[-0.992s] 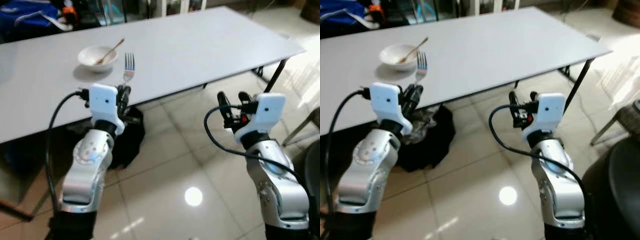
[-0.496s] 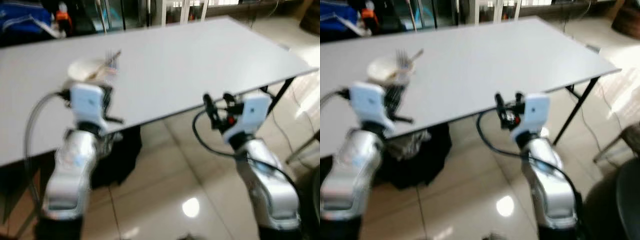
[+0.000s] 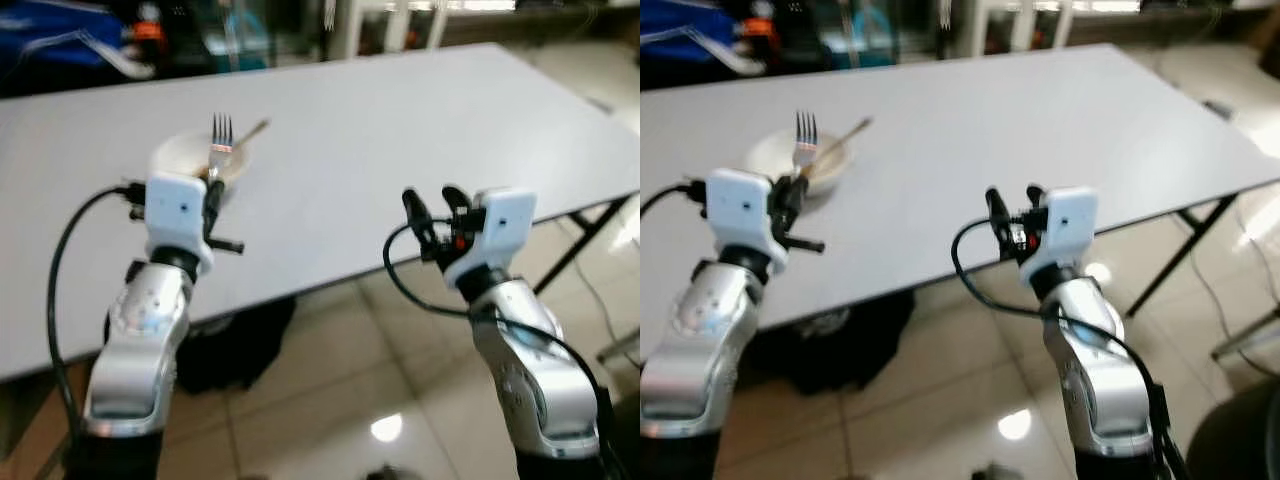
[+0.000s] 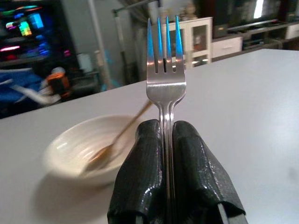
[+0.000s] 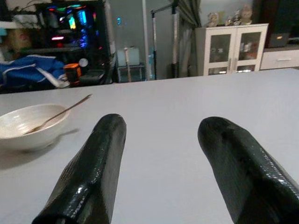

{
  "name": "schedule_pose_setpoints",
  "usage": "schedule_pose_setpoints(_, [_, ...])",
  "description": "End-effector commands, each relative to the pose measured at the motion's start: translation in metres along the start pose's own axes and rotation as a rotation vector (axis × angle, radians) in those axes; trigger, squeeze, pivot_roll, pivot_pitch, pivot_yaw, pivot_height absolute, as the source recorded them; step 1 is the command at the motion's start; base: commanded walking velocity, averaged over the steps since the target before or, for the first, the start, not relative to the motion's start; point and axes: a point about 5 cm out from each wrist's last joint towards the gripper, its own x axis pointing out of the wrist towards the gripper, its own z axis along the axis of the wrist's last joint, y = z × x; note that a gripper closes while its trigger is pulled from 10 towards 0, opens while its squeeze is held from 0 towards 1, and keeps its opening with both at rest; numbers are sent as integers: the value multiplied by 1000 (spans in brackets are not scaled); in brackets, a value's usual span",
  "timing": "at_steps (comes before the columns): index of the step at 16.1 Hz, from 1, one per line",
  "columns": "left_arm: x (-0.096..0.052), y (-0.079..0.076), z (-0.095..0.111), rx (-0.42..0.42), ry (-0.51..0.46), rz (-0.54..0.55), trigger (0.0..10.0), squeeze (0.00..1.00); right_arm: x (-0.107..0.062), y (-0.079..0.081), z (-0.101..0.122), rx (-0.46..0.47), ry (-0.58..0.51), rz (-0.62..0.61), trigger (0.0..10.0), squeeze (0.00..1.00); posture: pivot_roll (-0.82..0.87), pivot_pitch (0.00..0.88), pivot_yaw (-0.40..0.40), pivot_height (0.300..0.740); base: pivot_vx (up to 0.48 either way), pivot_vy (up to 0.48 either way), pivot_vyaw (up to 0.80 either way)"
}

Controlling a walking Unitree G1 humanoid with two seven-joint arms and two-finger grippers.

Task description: Setting the table

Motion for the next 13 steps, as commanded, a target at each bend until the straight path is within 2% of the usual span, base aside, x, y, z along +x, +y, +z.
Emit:
schedule_pose_setpoints(1, [6, -7, 3, 6, -4, -25, 10000, 0, -1, -5, 1, -4, 0, -3, 10000, 0, 74, 55, -14, 740, 458, 0, 0])
schedule_pose_setpoints(7, [12, -1, 6, 19, -7, -18, 10000, 0, 1, -4, 2, 18, -9, 7, 10000, 0, 73, 54, -5, 740, 456, 0, 0])
schedule_pose_setpoints(8, [13, -3, 9, -19, -30, -24, 10000, 0, 1, -5, 5, 76, -26, -10, 10000, 0, 70, 54, -4, 740, 304, 0, 0])
schedule_pose_setpoints(10, [13, -9, 10, -16, -31, -74, 10000, 0, 2, -7, 9, 198, -52, -36, 10000, 0, 70, 54, -4, 740, 0, 0, 0])
schedule_pose_setpoints(11, [12, -15, 22, -86, -125, -138, 10000, 0, 6, -1, 20, 392, -99, 36, 10000, 0, 66, 56, -1, 740, 0, 0, 0])
schedule_pose_setpoints(12, [11, -16, 25, -97, -144, -158, 10000, 0, 7, 1, 22, 429, -108, 64, 10000, 0, 66, 56, -1, 740, 0, 0, 0])
schedule_pose_setpoints(13, [9, -20, 31, -118, -175, -209, 10000, 0, 9, 9, 31, 436, -118, 167, 10000, 0, 64, 56, -1, 740, 0, 0, 0])
